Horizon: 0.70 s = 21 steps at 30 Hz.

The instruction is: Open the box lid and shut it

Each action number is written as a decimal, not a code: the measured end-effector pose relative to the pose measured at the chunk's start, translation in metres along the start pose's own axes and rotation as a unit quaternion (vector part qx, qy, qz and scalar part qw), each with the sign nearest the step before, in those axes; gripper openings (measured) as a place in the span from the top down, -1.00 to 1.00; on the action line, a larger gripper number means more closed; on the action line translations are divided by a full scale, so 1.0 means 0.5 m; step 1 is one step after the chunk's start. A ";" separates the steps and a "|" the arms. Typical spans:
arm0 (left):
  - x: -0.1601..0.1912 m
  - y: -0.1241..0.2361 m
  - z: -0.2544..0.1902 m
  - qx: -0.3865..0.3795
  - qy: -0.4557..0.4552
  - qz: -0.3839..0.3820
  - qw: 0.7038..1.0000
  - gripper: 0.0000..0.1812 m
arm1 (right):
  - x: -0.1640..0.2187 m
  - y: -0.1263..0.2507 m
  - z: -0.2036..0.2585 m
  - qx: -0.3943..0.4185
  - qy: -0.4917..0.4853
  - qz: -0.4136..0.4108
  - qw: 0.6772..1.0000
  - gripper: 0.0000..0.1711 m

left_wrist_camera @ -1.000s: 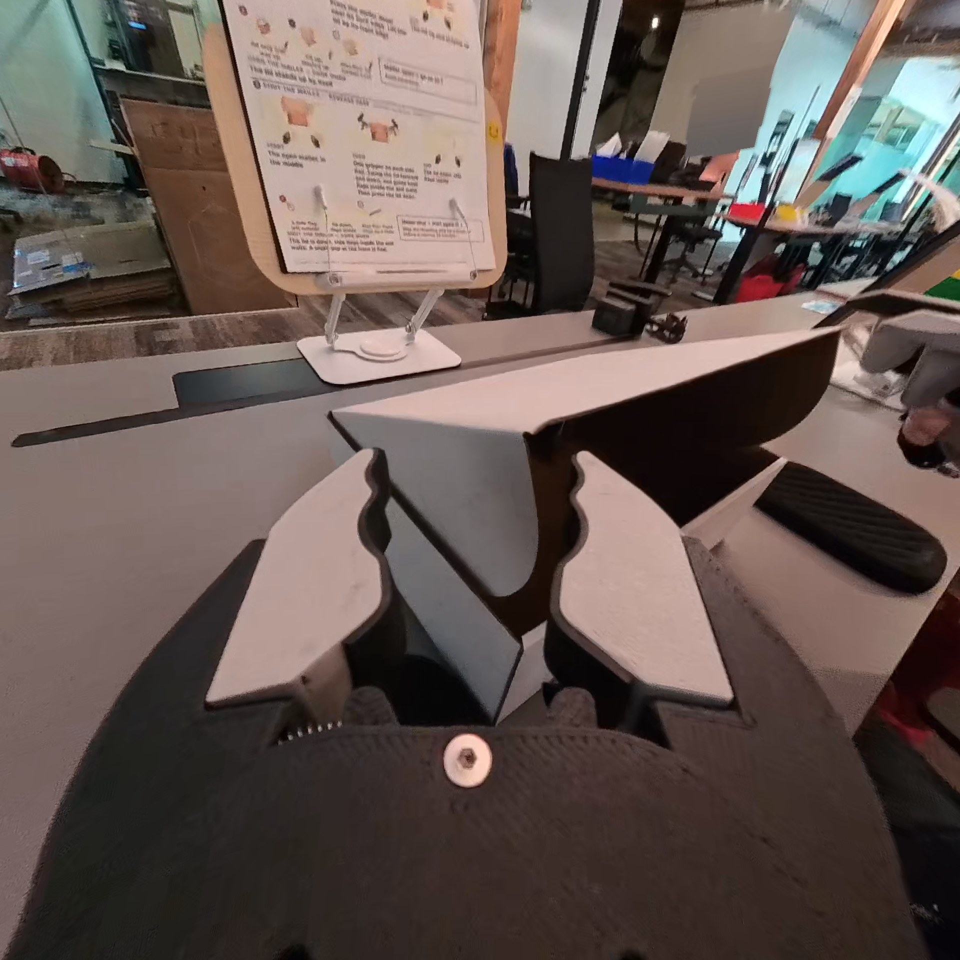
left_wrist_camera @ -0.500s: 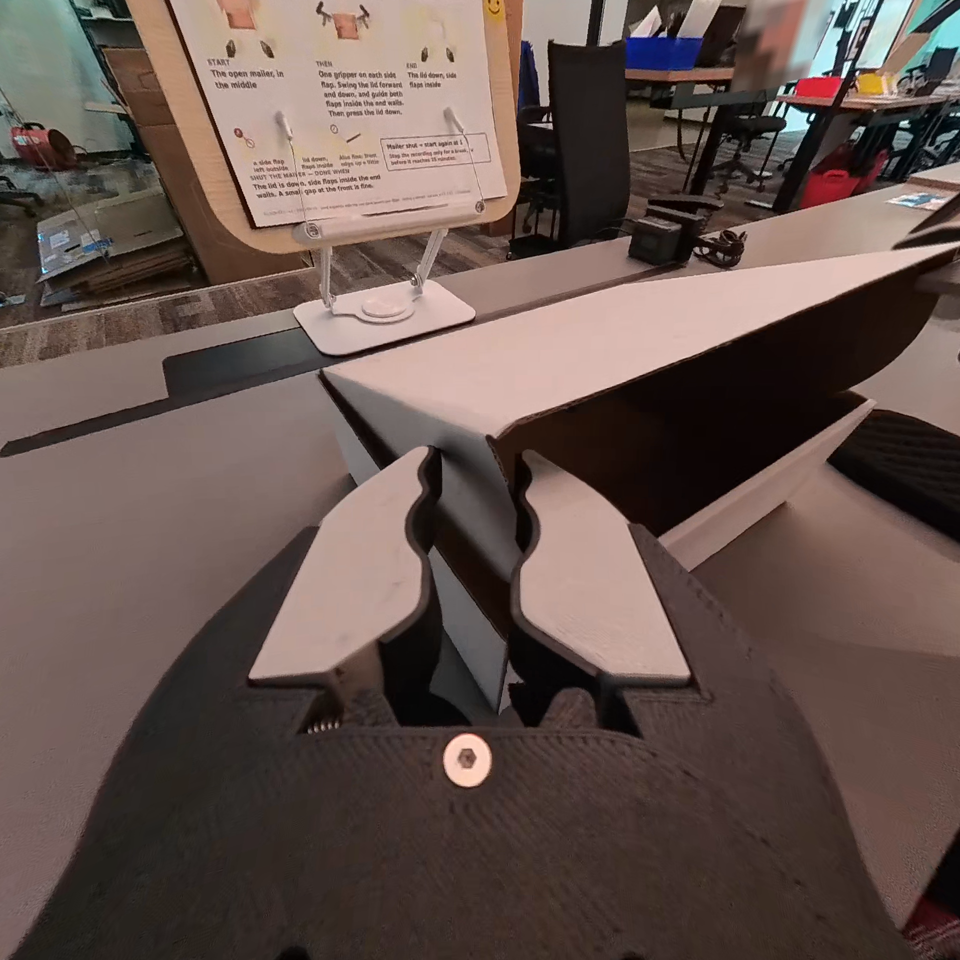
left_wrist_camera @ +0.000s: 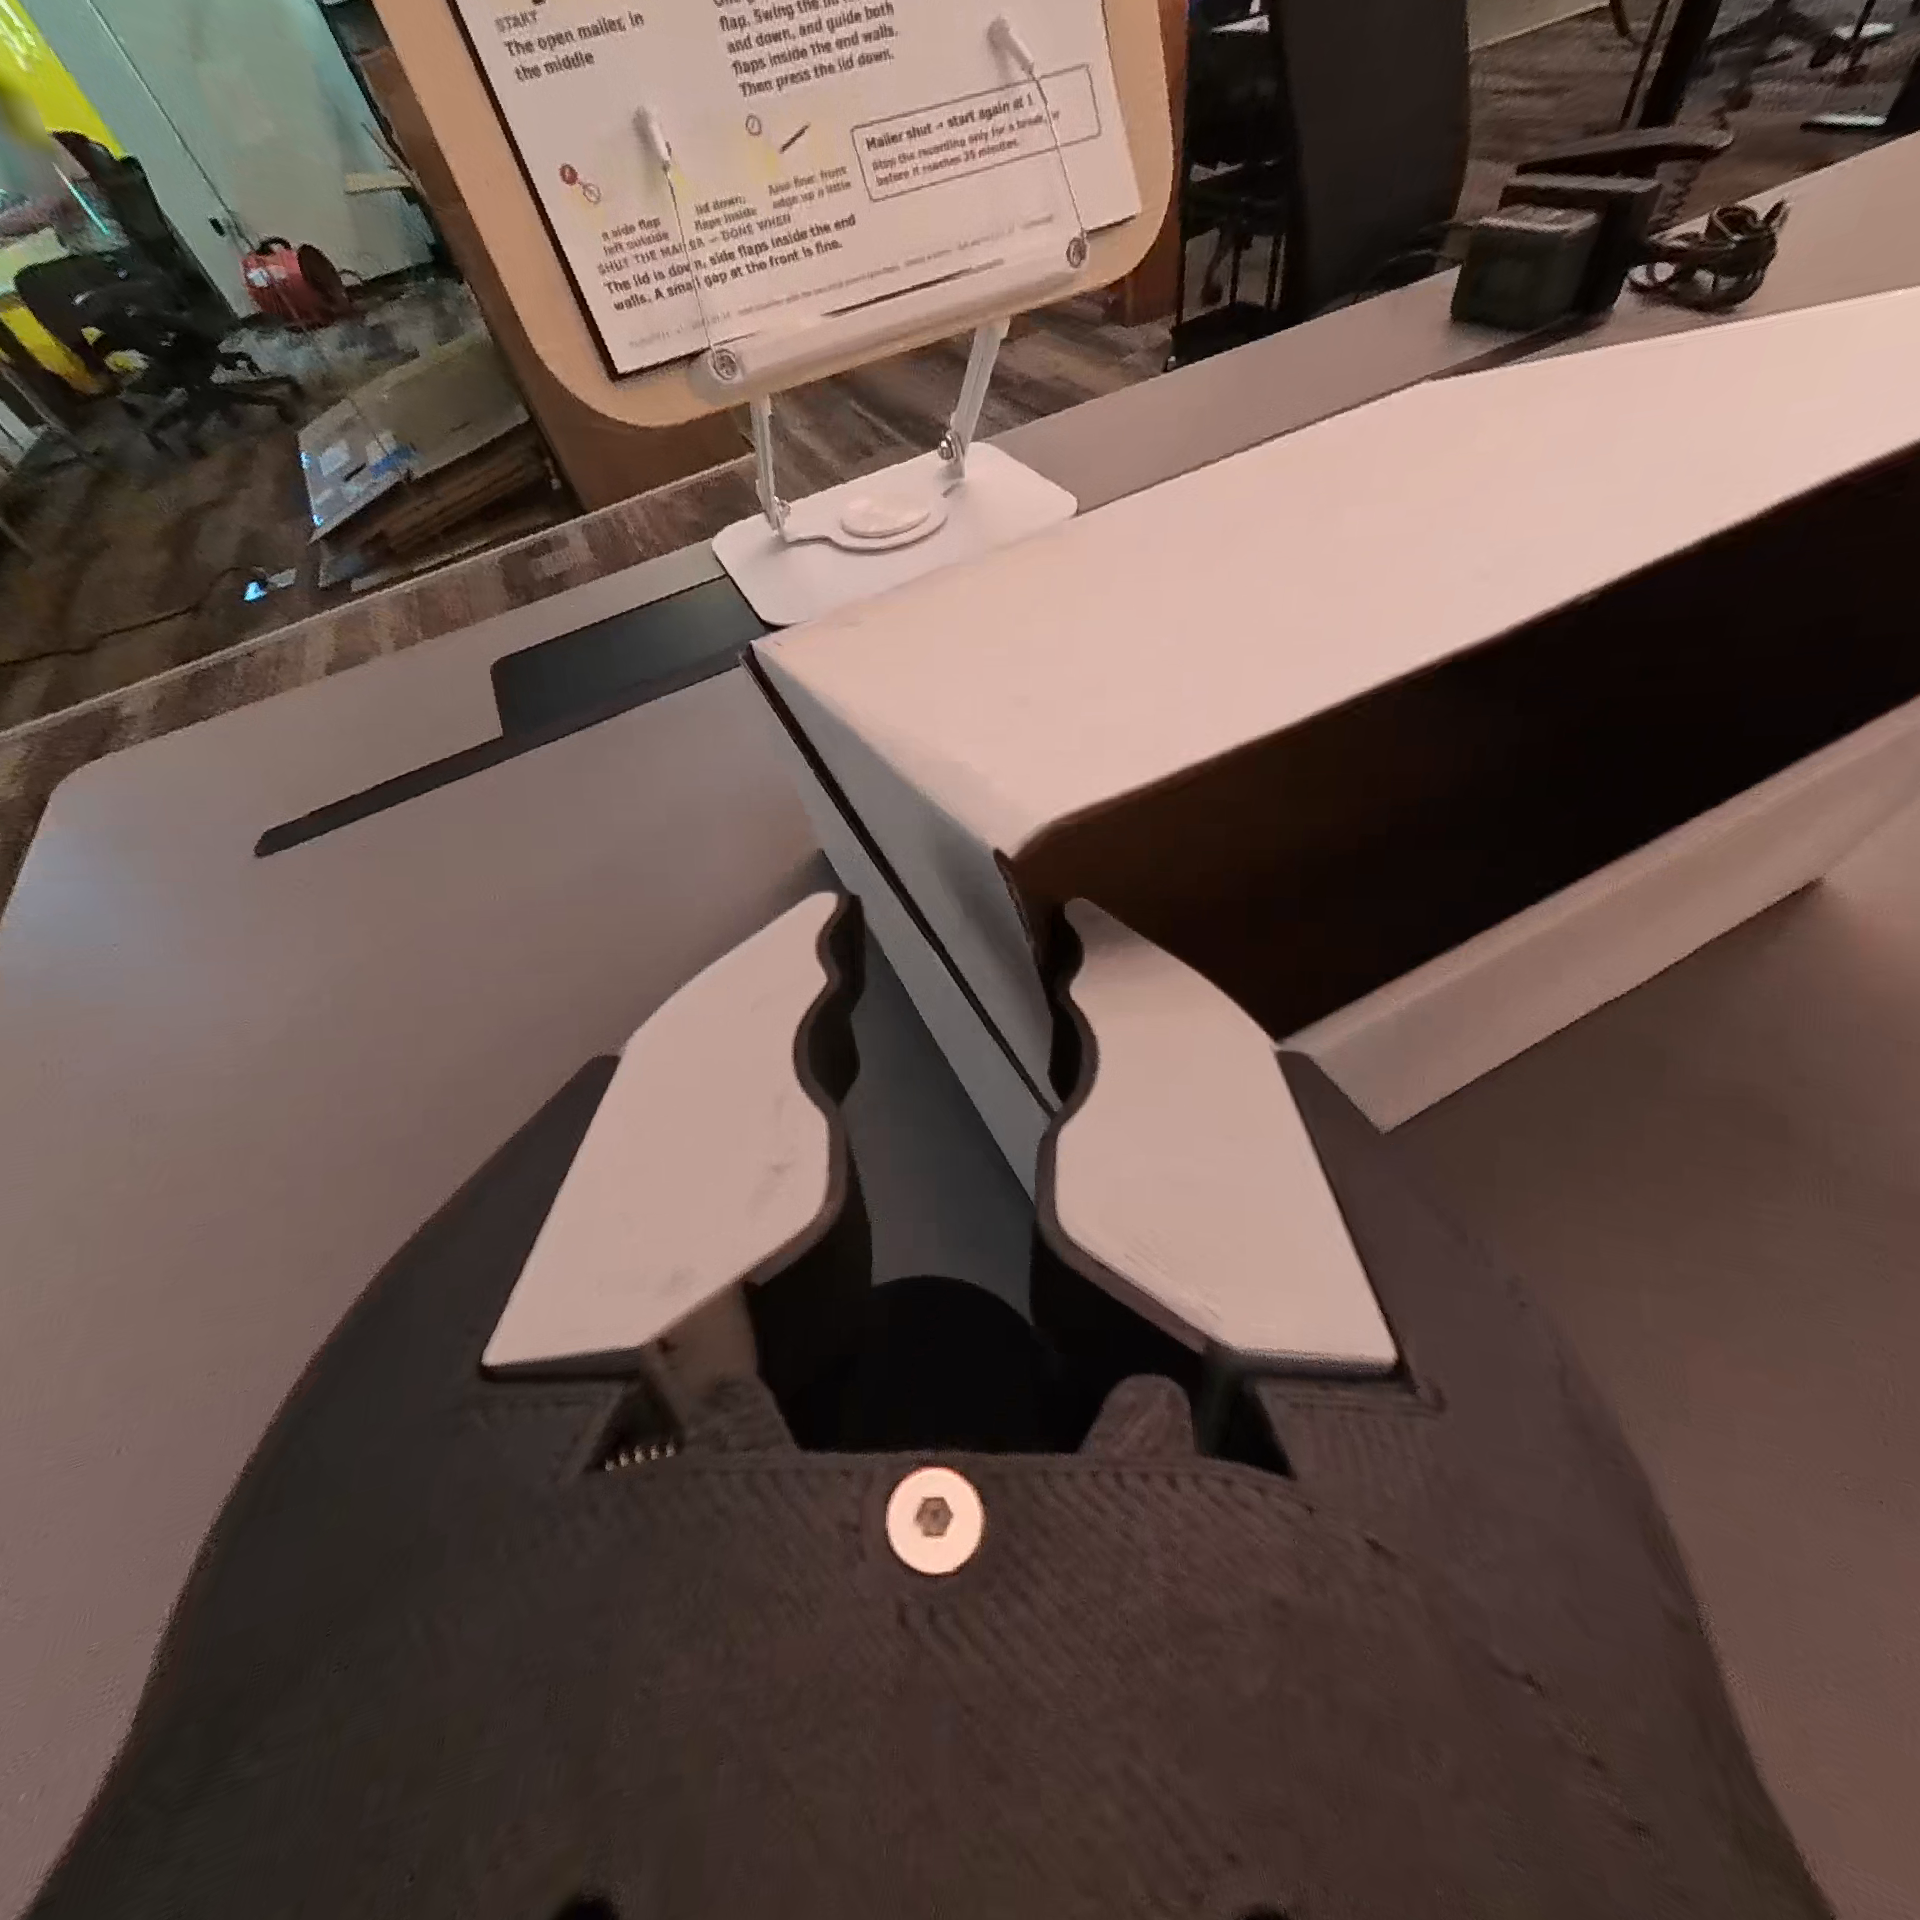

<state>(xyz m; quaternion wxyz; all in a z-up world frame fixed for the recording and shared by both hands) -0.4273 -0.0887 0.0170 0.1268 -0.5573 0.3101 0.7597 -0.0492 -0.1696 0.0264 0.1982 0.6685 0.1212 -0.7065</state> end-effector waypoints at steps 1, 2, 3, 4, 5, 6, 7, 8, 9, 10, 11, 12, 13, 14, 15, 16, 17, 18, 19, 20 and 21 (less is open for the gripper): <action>0.002 0.006 0.000 0.005 0.002 -0.001 1.000 0.61 | -0.004 0.010 0.001 -0.004 -0.002 -0.007 1.000 0.41; 0.003 0.015 -0.001 0.015 0.007 -0.005 1.000 0.57 | -0.009 0.021 0.000 -0.008 -0.006 -0.016 1.000 0.41; 0.003 0.025 -0.001 0.028 0.015 -0.011 0.999 0.56 | -0.014 0.033 -0.002 -0.010 -0.012 -0.025 1.000 0.40; 0.002 0.036 0.002 0.041 0.025 -0.020 0.999 0.54 | -0.020 0.045 -0.005 -0.010 -0.018 -0.035 0.999 0.40; 0.001 0.049 0.008 0.050 0.038 -0.032 0.998 0.53 | -0.025 0.058 -0.010 -0.009 -0.025 -0.046 0.999 0.39; -0.001 0.063 0.018 0.057 0.053 -0.045 0.996 0.52 | -0.029 0.070 -0.017 -0.006 -0.033 -0.056 0.998 0.39; -0.003 0.076 0.030 0.064 0.073 -0.062 0.993 0.51 | -0.032 0.081 -0.026 -0.003 -0.044 -0.066 0.997 0.38; -0.006 0.089 0.045 0.074 0.098 -0.081 0.989 0.51 | -0.035 0.091 -0.035 -0.003 -0.057 -0.076 0.995 0.37; -0.009 0.099 0.061 0.089 0.127 -0.102 0.983 0.50 | -0.036 0.097 -0.046 -0.007 -0.072 -0.087 0.994 0.33; -0.012 0.106 0.080 0.105 0.158 -0.119 0.975 0.46 | -0.038 0.100 -0.058 -0.016 -0.088 -0.095 0.991 0.27; -0.016 0.108 0.101 0.124 0.185 -0.132 0.966 0.40 | -0.039 0.098 -0.072 -0.029 -0.107 -0.100 0.989 0.20; -0.020 0.104 0.124 0.144 0.205 -0.142 0.958 0.33 | -0.041 0.088 -0.089 -0.048 -0.128 -0.099 0.986 0.14; -0.025 0.094 0.150 0.160 0.223 -0.153 0.949 0.31 | -0.042 0.071 -0.111 -0.066 -0.156 -0.092 0.981 0.08; -0.032 0.077 0.176 0.176 0.241 -0.162 0.941 0.28 | -0.043 0.048 -0.135 -0.087 -0.188 -0.082 0.975 0.02; -0.039 0.054 0.201 0.200 0.261 -0.165 0.930 0.24 | -0.047 0.021 -0.157 -0.121 -0.222 -0.076 0.965 0.00; -0.045 0.026 0.223 0.231 0.282 -0.158 0.918 0.20 | -0.051 -0.007 -0.178 -0.156 -0.259 -0.072 0.950 -0.01; -0.050 -0.006 0.244 0.263 0.301 -0.143 0.906 0.15 | -0.054 -0.037 -0.199 -0.186 -0.292 -0.066 0.936 -0.06; -0.054 -0.040 0.261 0.294 0.313 -0.122 0.895 0.12 | -0.055 -0.068 -0.220 -0.207 -0.317 -0.054 0.924 -0.08; -0.055 -0.075 0.275 0.322 0.324 -0.095 0.884 0.11 | -0.053 -0.098 -0.242 -0.211 -0.332 -0.038 0.919 -0.08; -0.055 -0.109 0.287 0.348 0.335 -0.067 0.873 0.10 | -0.047 -0.128 -0.262 -0.203 -0.337 -0.017 0.919 -0.10; -0.058 -0.141 0.297 0.371 0.345 -0.043 0.861 0.08 | -0.042 -0.154 -0.278 -0.198 -0.337 0.007 0.920 -0.12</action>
Point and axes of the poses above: each gripper's, where its closed fingertips meet, y back along the fingers, x out of its underside, z = x × y across the jaws, the point moved 8 cm from there along y, back along the fingers, and after that the axes turned 2 degrees about -y, right-handed, at the moved point
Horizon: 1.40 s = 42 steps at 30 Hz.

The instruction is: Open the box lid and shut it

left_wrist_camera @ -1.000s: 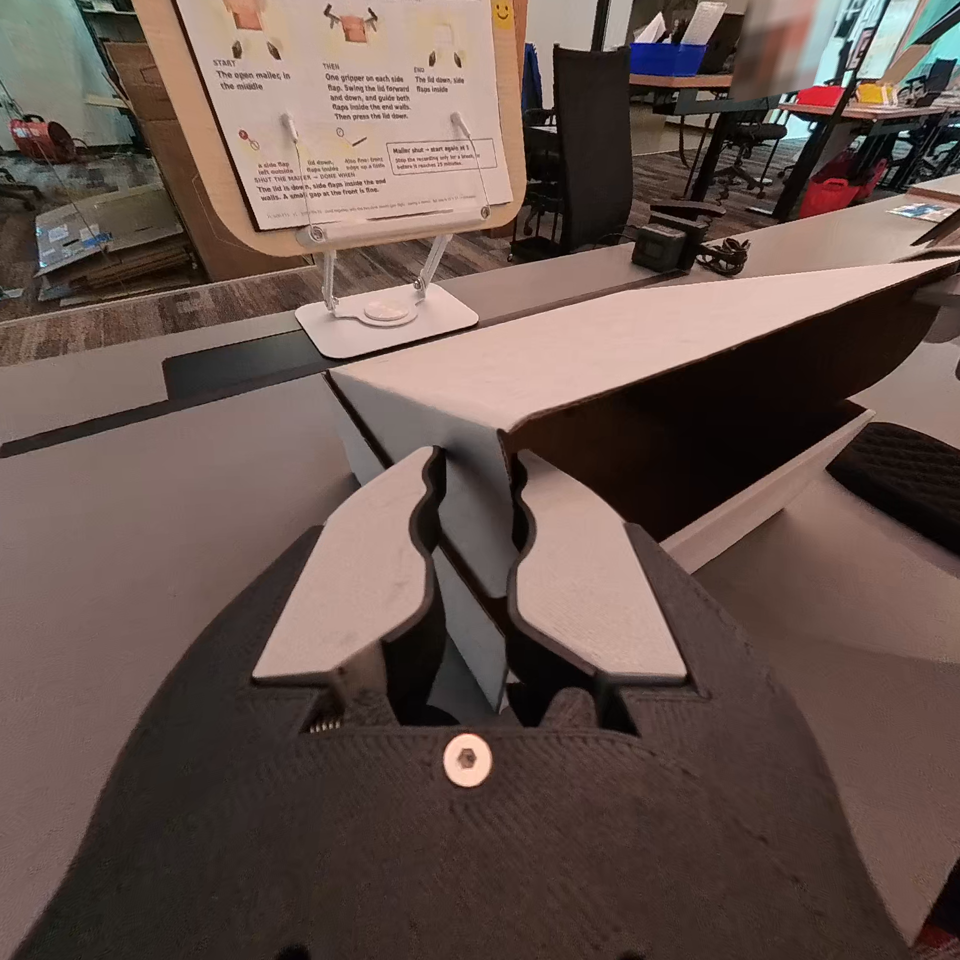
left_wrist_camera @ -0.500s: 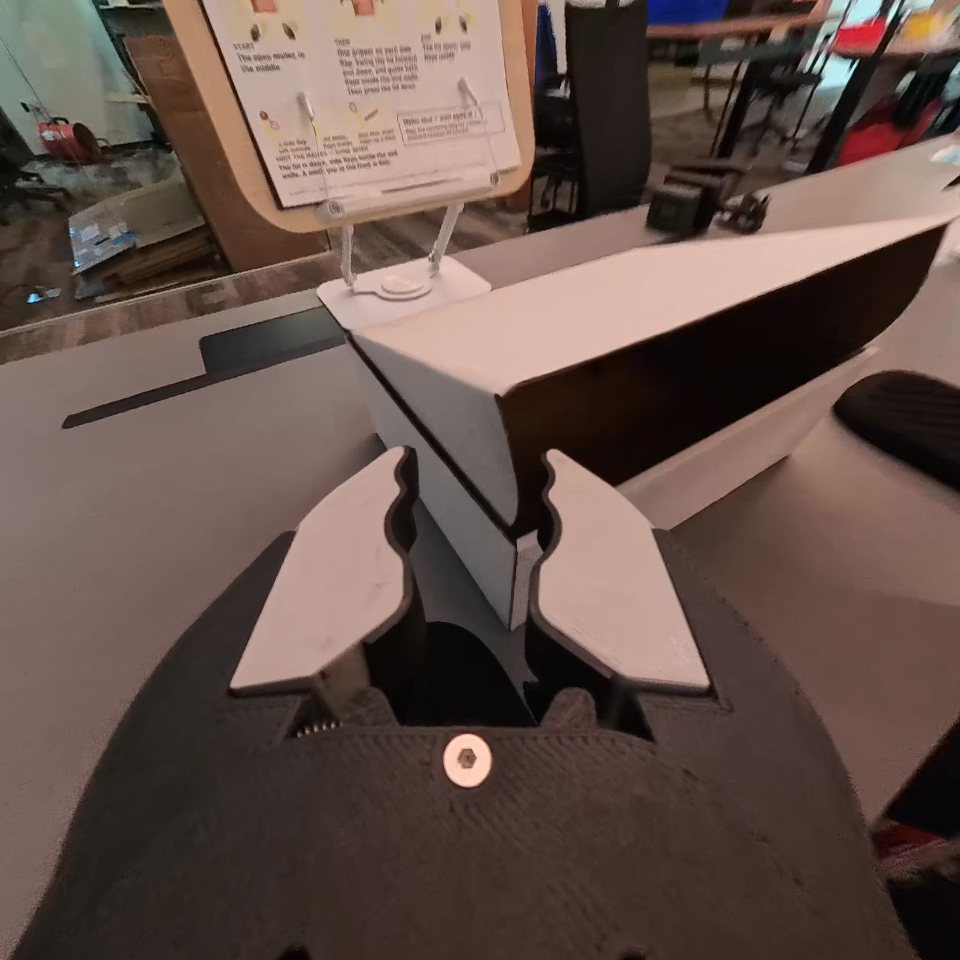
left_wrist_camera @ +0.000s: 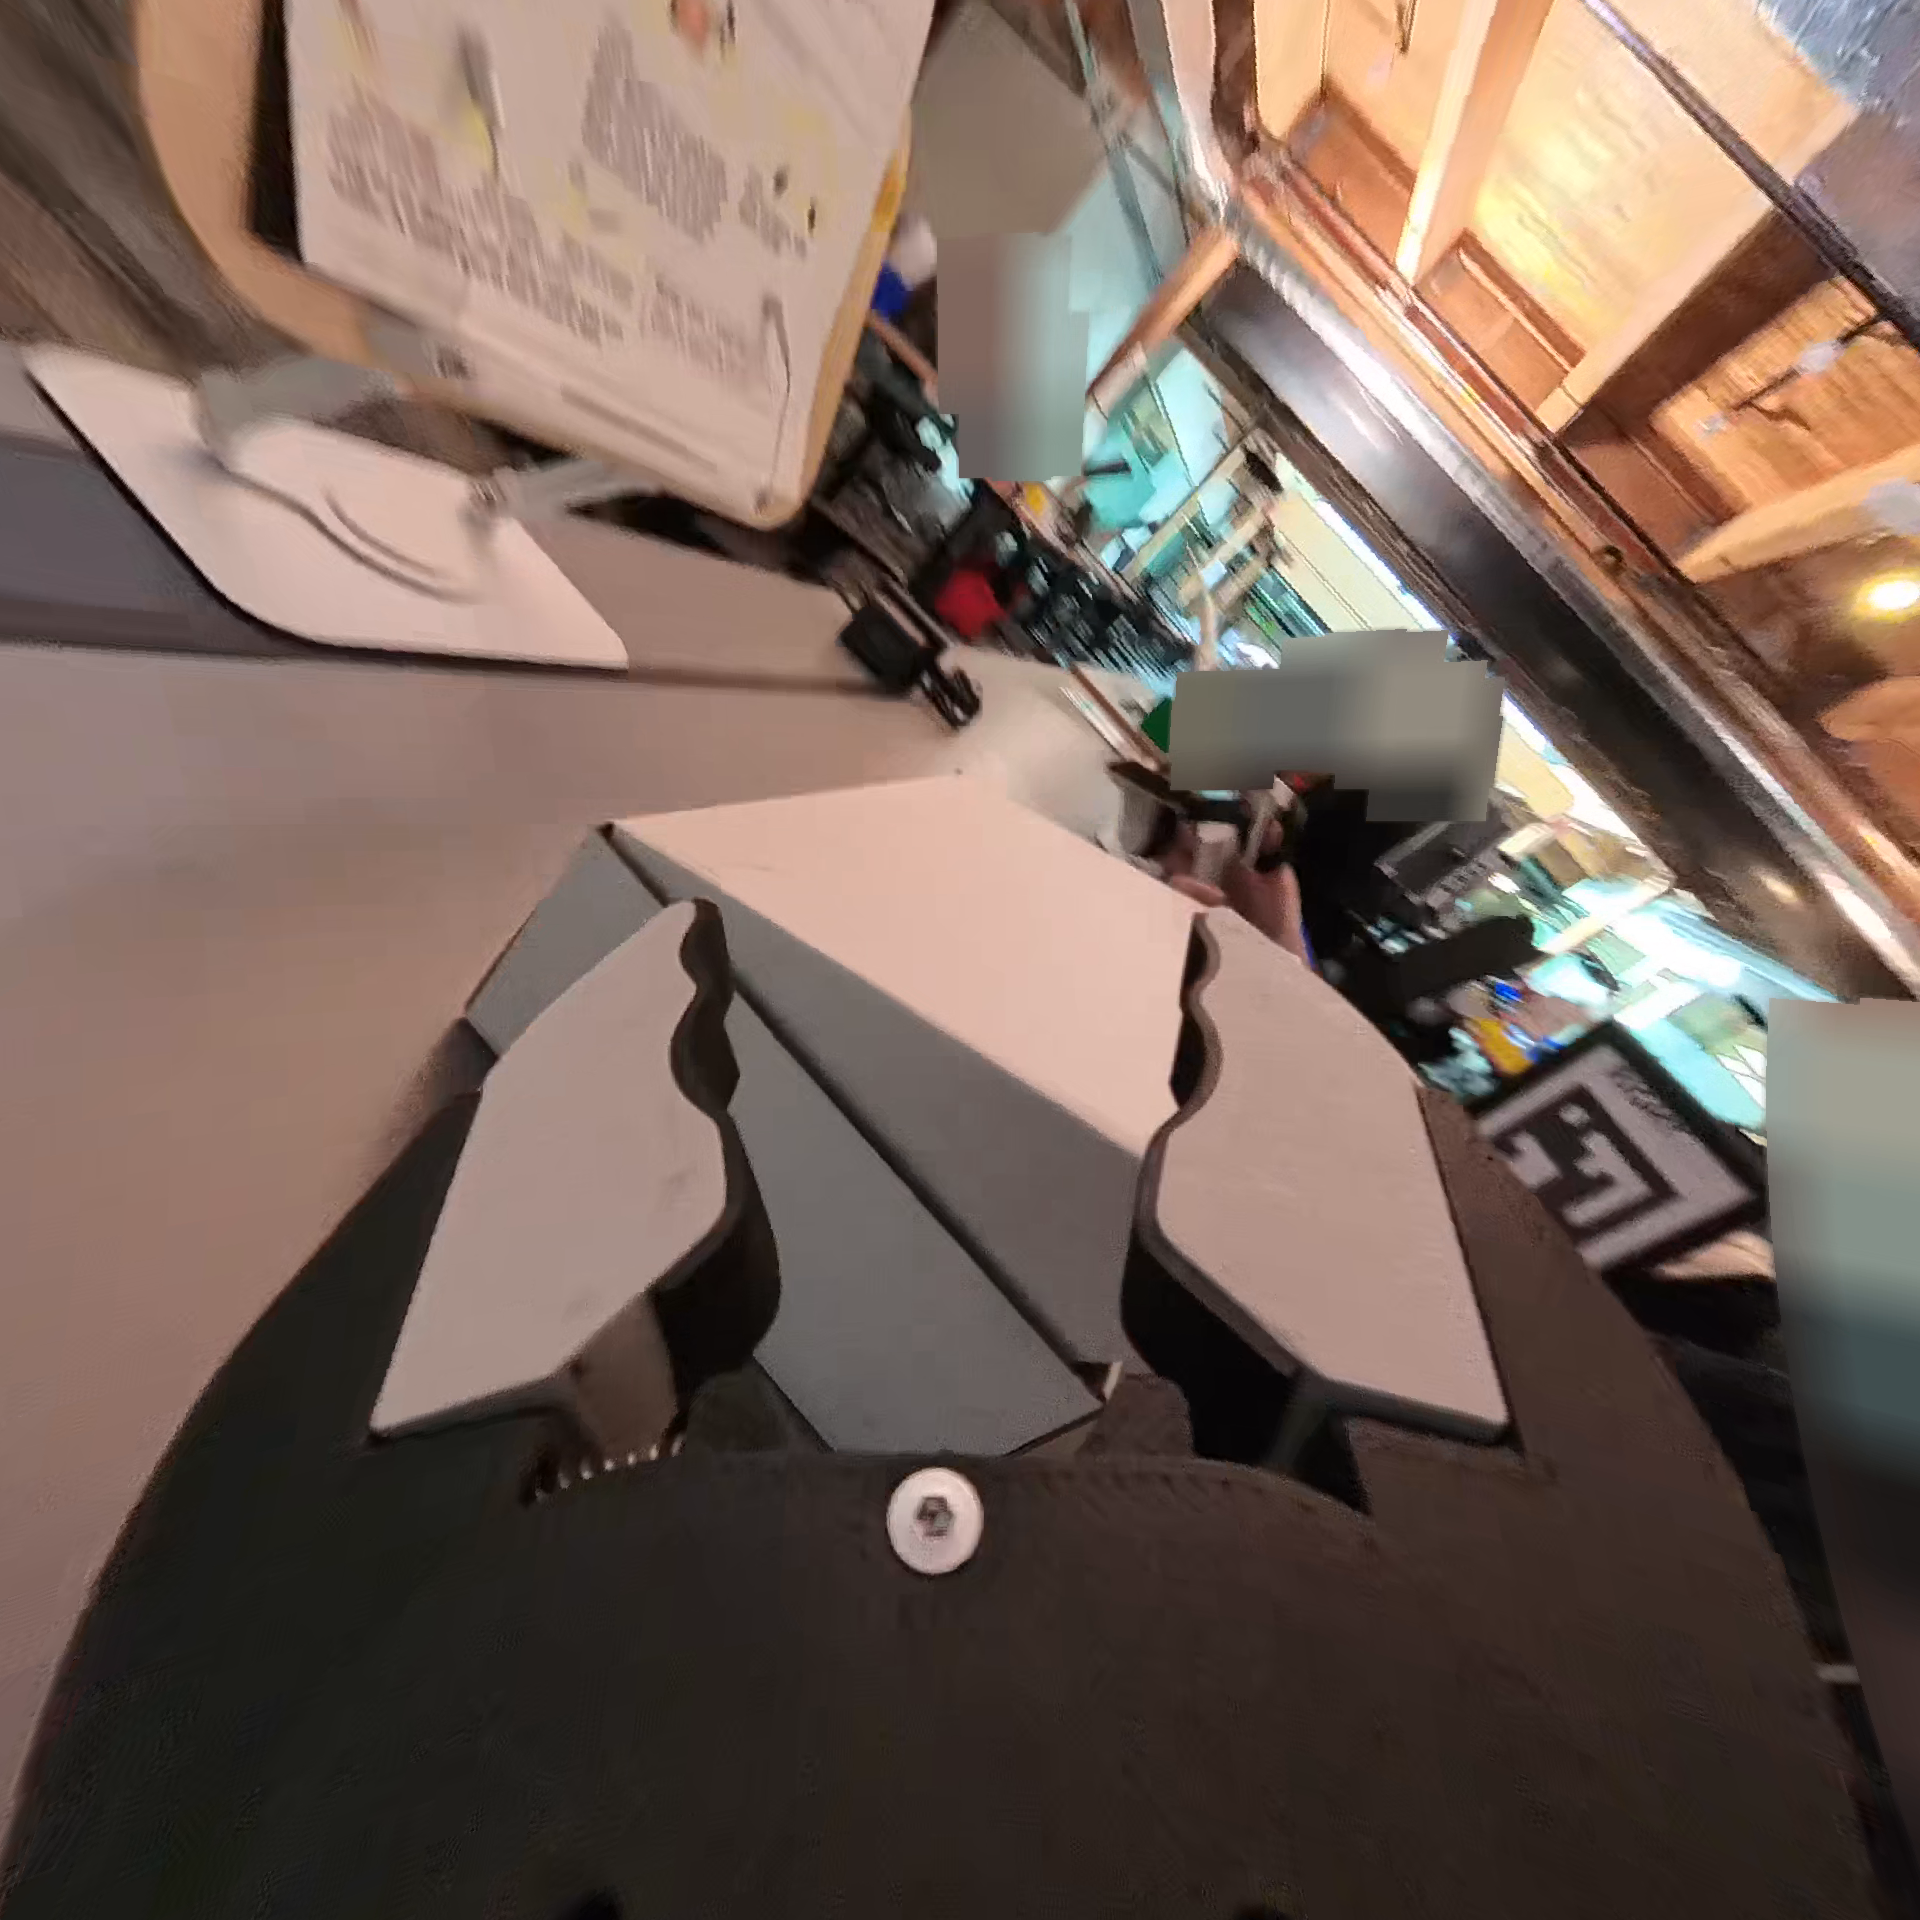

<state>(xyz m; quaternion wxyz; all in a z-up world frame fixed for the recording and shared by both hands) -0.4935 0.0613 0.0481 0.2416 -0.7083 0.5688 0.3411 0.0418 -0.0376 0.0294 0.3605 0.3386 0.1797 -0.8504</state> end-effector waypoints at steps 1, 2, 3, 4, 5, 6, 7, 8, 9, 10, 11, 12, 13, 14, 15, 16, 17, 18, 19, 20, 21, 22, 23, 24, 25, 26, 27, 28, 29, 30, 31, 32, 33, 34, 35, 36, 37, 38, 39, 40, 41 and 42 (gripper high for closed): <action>-0.014 -0.017 0.022 0.015 0.019 0.017 1.000 0.08 | -0.008 -0.017 -0.020 0.005 -0.009 0.020 1.000 -0.12; -0.028 -0.033 0.042 0.023 0.036 0.031 0.999 0.09 | -0.015 -0.033 -0.038 0.003 -0.023 0.037 0.999 -0.12; -0.038 -0.048 0.060 0.021 0.054 0.048 0.997 0.09 | -0.020 -0.048 -0.053 -0.004 -0.040 0.050 0.998 -0.13; -0.044 -0.063 0.072 0.011 0.067 0.067 0.995 0.09 | -0.023 -0.062 -0.066 -0.009 -0.057 0.066 0.996 -0.14; -0.045 -0.077 0.079 0.004 0.070 0.083 0.994 0.08 | -0.022 -0.075 -0.078 -0.007 -0.073 0.093 0.993 -0.18; -0.043 -0.092 0.081 0.001 0.065 0.095 0.993 0.08 | -0.020 -0.087 -0.086 -0.004 -0.082 0.121 0.989 -0.21; -0.037 -0.106 0.083 -0.004 0.056 0.105 0.993 0.07 | -0.018 -0.097 -0.090 -0.003 -0.087 0.144 0.986 -0.24; -0.028 -0.119 0.089 -0.016 0.046 0.112 0.993 0.05 | -0.016 -0.106 -0.090 -0.003 -0.087 0.161 0.983 -0.24; -0.018 -0.130 0.098 -0.031 0.040 0.123 0.991 0.05 | -0.014 -0.112 -0.090 0.002 -0.088 0.173 0.981 -0.25; -0.008 -0.138 0.110 -0.042 0.041 0.141 0.988 0.03 | -0.012 -0.118 -0.091 0.016 -0.089 0.182 0.979 -0.27; -0.002 -0.144 0.122 -0.050 0.055 0.158 0.985 0.00 | -0.010 -0.124 -0.091 0.030 -0.085 0.189 0.978 -0.30; 0.001 -0.149 0.129 -0.053 0.072 0.167 0.982 -0.01 | -0.005 -0.129 -0.089 0.042 -0.081 0.198 0.976 -0.30; 0.003 -0.153 0.132 -0.044 0.083 0.172 0.981 -0.01 | 0.001 -0.134 -0.086 0.049 -0.080 0.212 0.973 -0.30; 0.005 -0.156 0.131 -0.032 0.088 0.174 0.980 -0.01 | 0.006 -0.138 -0.082 0.051 -0.075 0.224 0.970 -0.30; 0.006 -0.157 0.130 -0.028 0.091 0.176 0.980 -0.01 | 0.008 -0.142 -0.079 0.052 -0.069 0.229 0.970 -0.30; 0.007 -0.157 0.130 -0.034 0.091 0.182 0.979 -0.01 | 0.009 -0.145 -0.079 0.056 -0.068 0.230 0.969 -0.30; 0.009 -0.157 0.130 -0.042 0.087 0.187 0.977 -0.01 | 0.008 -0.148 -0.080 0.061 -0.067 0.229 0.969 -0.30; 0.009 -0.159 0.129 -0.046 0.082 0.190 0.977 -0.02 | 0.008 -0.151 -0.081 0.064 -0.067 0.228 0.969 -0.29; 0.009 -0.162 0.126 -0.043 0.082 0.191 0.977 -0.03 | 0.011 -0.155 -0.081 0.063 -0.069 0.230 0.969 -0.29; 0.011 -0.169 0.123 -0.037 0.085 0.191 0.977 -0.03 | 0.015 -0.162 -0.079 0.058 -0.071 0.236 0.967 -0.29; 0.015 -0.179 0.121 -0.034 0.089 0.197 0.976 -0.03 | 0.022 -0.169 -0.076 0.050 -0.073 0.247 0.965 -0.28; 0.023 -0.193 0.120 -0.032 0.091 0.211 0.973 -0.03 | 0.029 -0.178 -0.073 0.045 -0.070 0.258 0.963 -0.30; 0.030 -0.206 0.120 -0.036 0.087 0.223 0.970 -0.03 | 0.033 -0.183 -0.072 0.054 -0.060 0.264 0.961 -0.31; 0.030 -0.214 0.119 -0.045 0.077 0.225 0.970 -0.01 | 0.032 -0.185 -0.071 0.067 -0.048 0.265 0.961 -0.30; 0.028 -0.218 0.114 -0.045 0.073 0.223 0.971 -0.06 | 0.032 -0.184 -0.068 0.068 -0.047 0.267 0.960 -0.31; 0.027 -0.220 0.111 -0.043 0.071 0.222 0.971 -0.13 | 0.032 -0.184 -0.065 0.067 -0.046 0.265 0.961 -0.33; 0.027 -0.220 0.110 -0.047 0.069 0.223 0.971 -0.12 | 0.032 -0.183 -0.065 0.066 -0.046 0.264 0.961 -0.33; 0.028 -0.220 0.112 -0.051 0.069 0.222 0.971 -0.11 | 0.033 -0.184 -0.066 0.066 -0.048 0.263 0.961 -0.33; 0.029 -0.221 0.113 -0.054 0.069 0.222 0.971 -0.09 | 0.034 -0.185 -0.068 0.069 -0.049 0.262 0.961 -0.32; 0.029 -0.221 0.114 -0.055 0.069 0.222 0.971 -0.07 | 0.033 -0.185 -0.069 0.071 -0.050 0.261 0.961 -0.30; 0.029 -0.220 0.113 -0.057 0.067 0.223 0.971 -0.07 | 0.034 -0.184 -0.070 0.075 -0.048 0.264 0.960 -0.27; 0.029 -0.219 0.113 -0.059 0.064 0.226 0.970 -0.06 | 0.034 -0.181 -0.072 0.079 -0.044 0.272 0.958 -0.20; 0.029 -0.217 0.112 -0.060 0.061 0.230 0.969 -0.04 | 0.032 -0.175 -0.074 0.082 -0.045 0.280 0.956 -0.11; 0.029 -0.214 0.112 -0.057 0.063 0.233 0.969 -0.01 | 0.029 -0.171 -0.076 0.079 -0.051 0.281 0.955 -0.07; 0.028 -0.211 0.113 -0.050 0.069 0.232 0.969 0.00 | 0.026 -0.169 -0.078 0.069 -0.056 0.273 0.958 -0.07; 0.026 -0.207 0.116 -0.041 0.075 0.226 0.970 0.02 | 0.020 -0.167 -0.084 0.060 -0.059 0.258 0.962 -0.07; 0.023 -0.202 0.121 -0.036 0.080 0.215 0.973 0.05 | 0.015 -0.165 -0.092 0.057 -0.060 0.244 0.966 -0.08; 0.019 -0.195 0.129 -0.035 0.085 0.203 0.975 0.09 | 0.013 -0.163 -0.101 0.066 -0.055 0.236 0.968 -0.08; 0.016 -0.189 0.138 -0.041 0.089 0.190 0.977 0.10 | 0.014 -0.161 -0.109 0.076 -0.051 0.238 0.967 -0.08; 0.014 -0.184 0.147 -0.046 0.093 0.180 0.978 0.12 | 0.017 -0.159 -0.114 0.080 -0.050 0.243 0.965 -0.09; 0.014 -0.182 0.153 -0.047 0.096 0.174 0.979 0.12 | 0.019 -0.159 -0.114 0.078 -0.050 0.248 0.964 -0.09; 0.016 -0.184 0.156 -0.043 0.098 0.176 0.979 0.12 | 0.021 -0.160 -0.112 0.073 -0.050 0.253 0.963 -0.08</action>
Point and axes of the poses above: each gripper's, where its closed fingertips meet, y back along the fingers, x out of its underside, z = x × y across the jaws, the point moved 8 cm from there along y, back along the fingers, and after that the axes turned 2 degrees about -y, right-handed, at the moved point
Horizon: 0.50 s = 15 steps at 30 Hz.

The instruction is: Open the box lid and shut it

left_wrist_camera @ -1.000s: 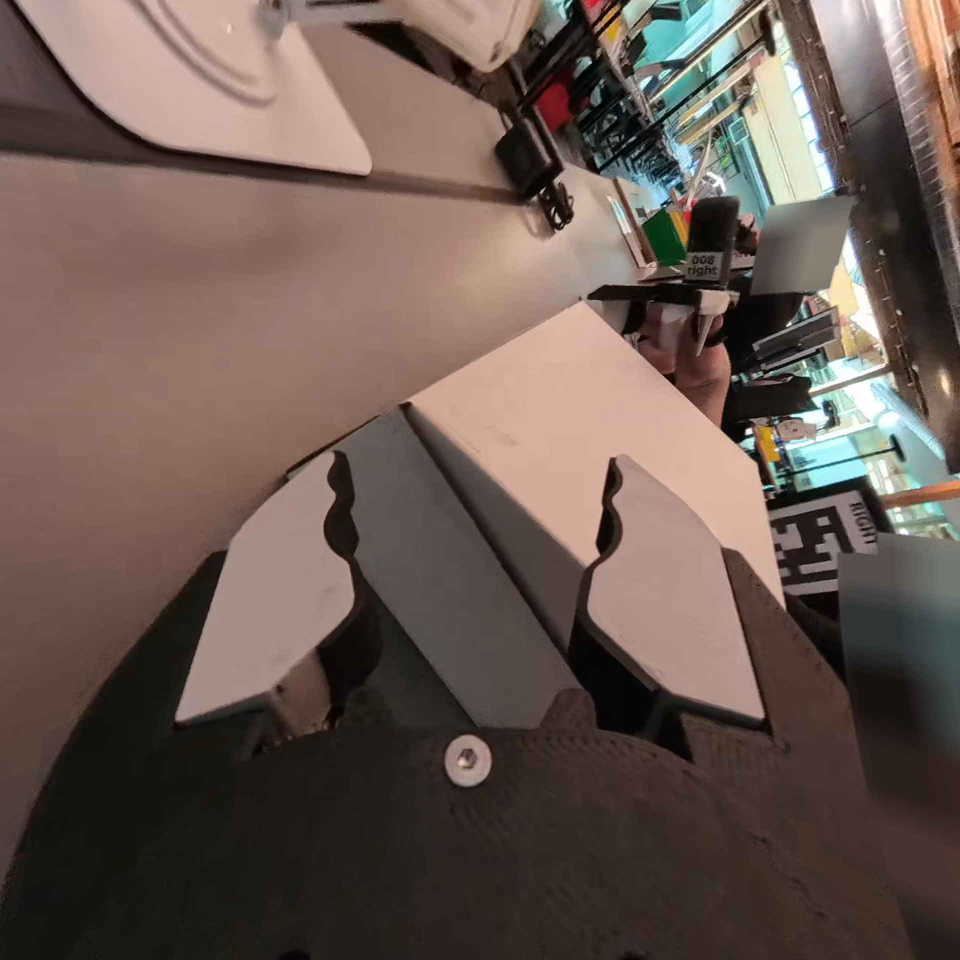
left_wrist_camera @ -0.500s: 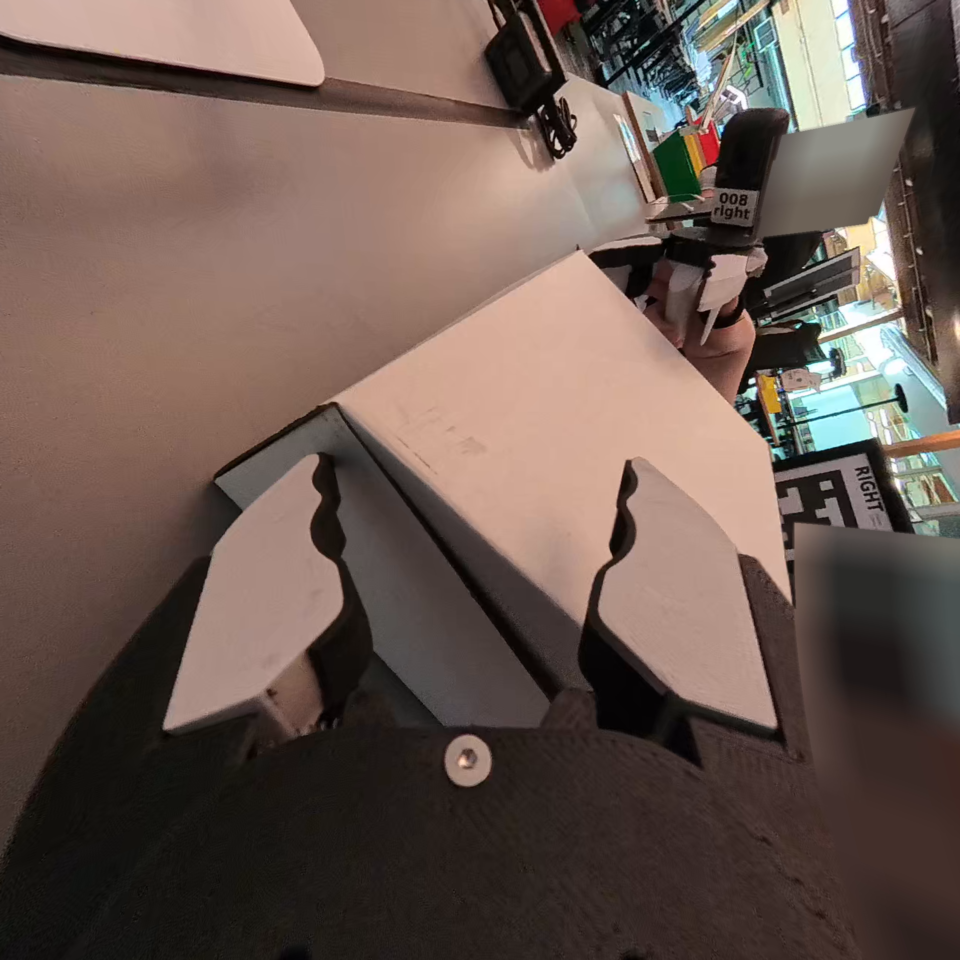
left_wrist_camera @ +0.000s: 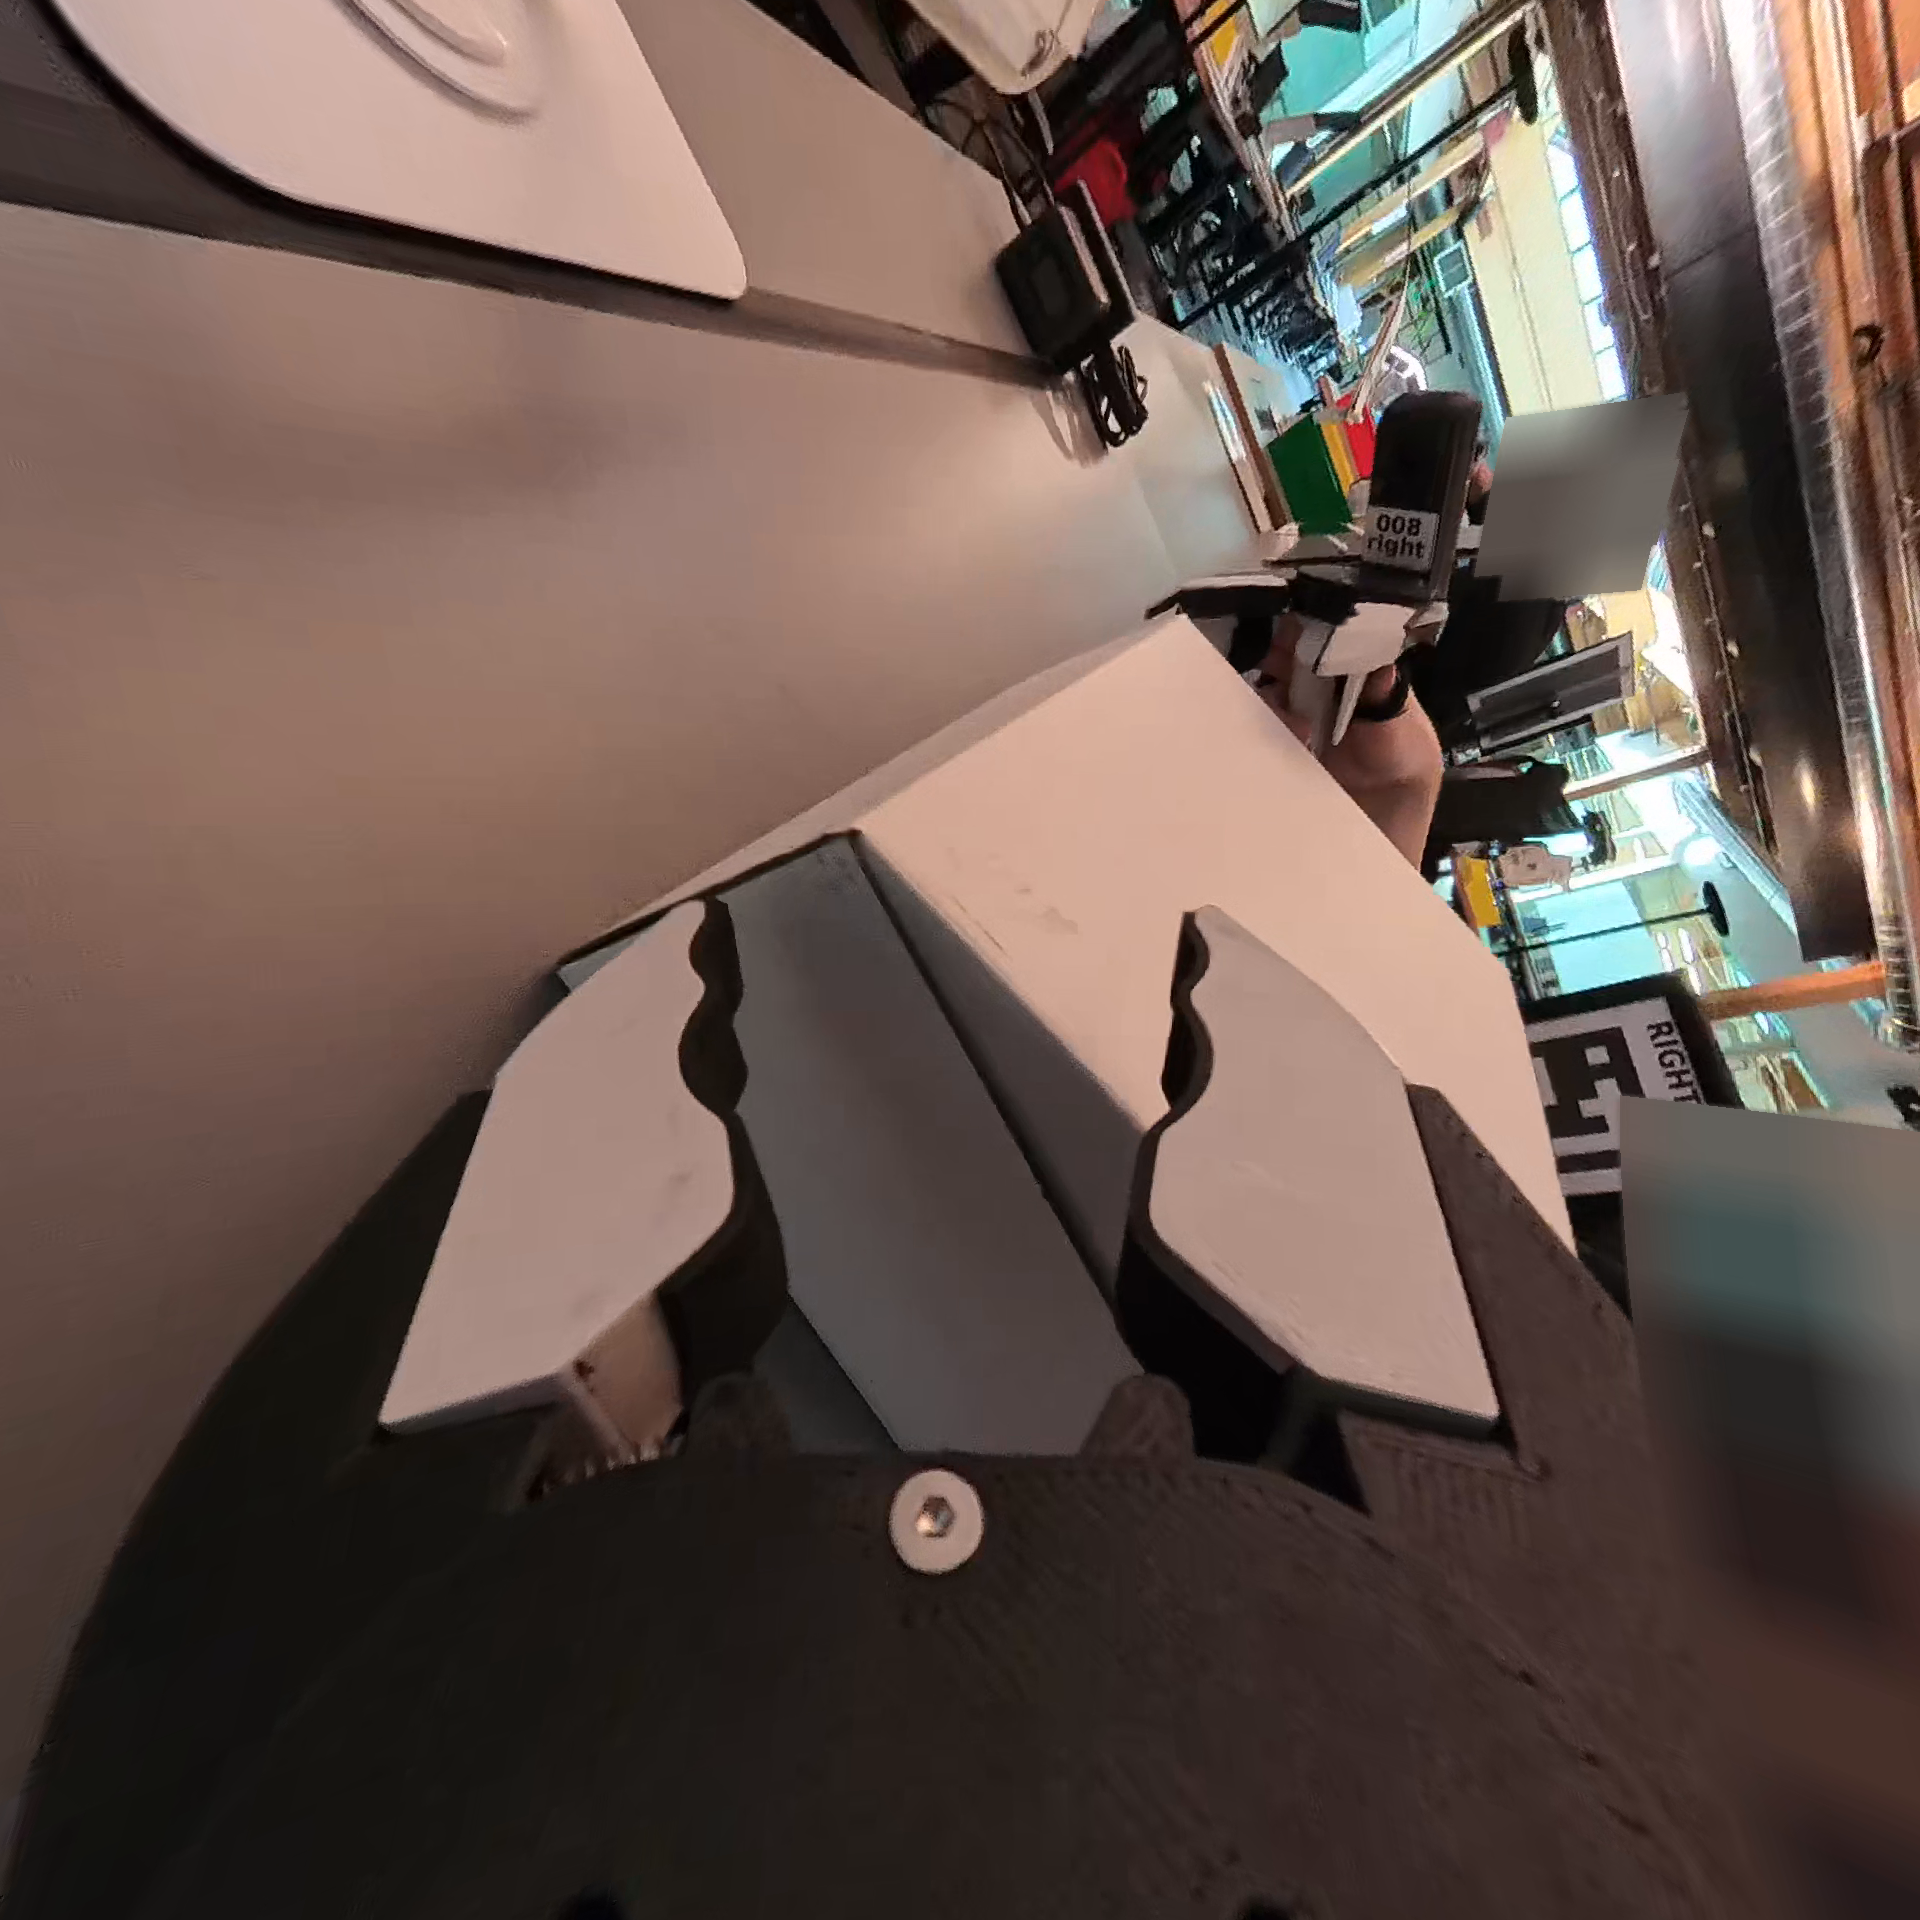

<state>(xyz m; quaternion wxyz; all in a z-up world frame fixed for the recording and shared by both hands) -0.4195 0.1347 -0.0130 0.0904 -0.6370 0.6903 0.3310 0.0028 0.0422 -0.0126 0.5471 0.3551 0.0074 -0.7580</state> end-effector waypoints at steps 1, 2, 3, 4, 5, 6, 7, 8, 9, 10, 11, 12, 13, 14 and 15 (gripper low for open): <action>0.002 -0.007 0.000 0.008 -0.001 0.007 1.000 0.12 | 0.001 -0.003 0.002 -0.003 0.000 0.008 1.000 -0.07; 0.003 -0.016 -0.003 0.021 -0.004 0.014 1.000 0.12 | 0.003 -0.006 0.006 -0.009 0.000 0.016 1.000 -0.05; 0.003 -0.026 -0.008 0.033 -0.007 0.018 0.999 0.12 | 0.005 -0.011 0.015 -0.027 0.001 0.025 0.999 -0.02; 0.001 -0.035 -0.011 0.030 -0.013 0.017 0.999 0.05 | 0.008 -0.016 0.019 -0.021 0.000 0.036 0.999 -0.07; 0.000 -0.041 -0.014 0.012 -0.025 0.013 1.000 0.06 | 0.008 -0.017 0.023 -0.007 0.007 0.037 0.999 -0.03; 0.000 -0.046 -0.018 -0.007 -0.038 0.012 0.999 0.06 | 0.009 -0.022 0.029 -0.003 0.015 0.044 0.999 -0.08; 0.000 -0.049 -0.022 -0.022 -0.050 0.015 0.998 0.05 | 0.009 -0.025 0.033 0.008 0.022 0.045 0.999 -0.09; 0.000 -0.051 -0.025 -0.032 -0.056 0.018 0.998 0.04 | 0.008 -0.027 0.034 0.018 0.024 0.047 0.998 -0.09; 0.000 -0.051 -0.026 -0.037 -0.057 0.019 0.998 0.06 | 0.007 -0.028 0.034 0.021 0.022 0.046 0.999 -0.09; -0.001 -0.051 -0.025 -0.033 -0.054 0.015 0.998 0.04 | 0.006 -0.027 0.033 0.019 0.019 0.043 0.999 -0.09; -0.003 -0.049 -0.022 -0.026 -0.048 0.007 0.998 0.04 | 0.005 -0.025 0.030 0.013 0.015 0.038 0.999 -0.09; -0.003 -0.048 -0.017 -0.020 -0.039 0.000 0.999 0.06 | 0.004 -0.023 0.027 0.005 0.009 0.032 0.999 -0.08; -0.003 -0.047 -0.012 -0.016 -0.031 -0.005 0.999 0.10 | 0.004 -0.021 0.023 -0.004 0.002 0.028 1.000 -0.07; -0.003 -0.045 -0.009 -0.010 -0.025 -0.009 1.000 0.13 | 0.004 -0.019 0.020 -0.012 -0.005 0.024 1.000 -0.06; -0.002 -0.043 -0.007 -0.004 -0.022 -0.011 1.000 0.13 | 0.003 -0.019 0.018 -0.017 -0.008 0.022 1.000 -0.06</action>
Point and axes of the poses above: each gripper's, where its closed fingertips meet, y back along the fingers, x out of its underside, z = x × y across the jaws, the point moved 8 cm from there along y, back along the fingers, and after that the axes turned 2 degrees about -y, right-handed, at the moved point
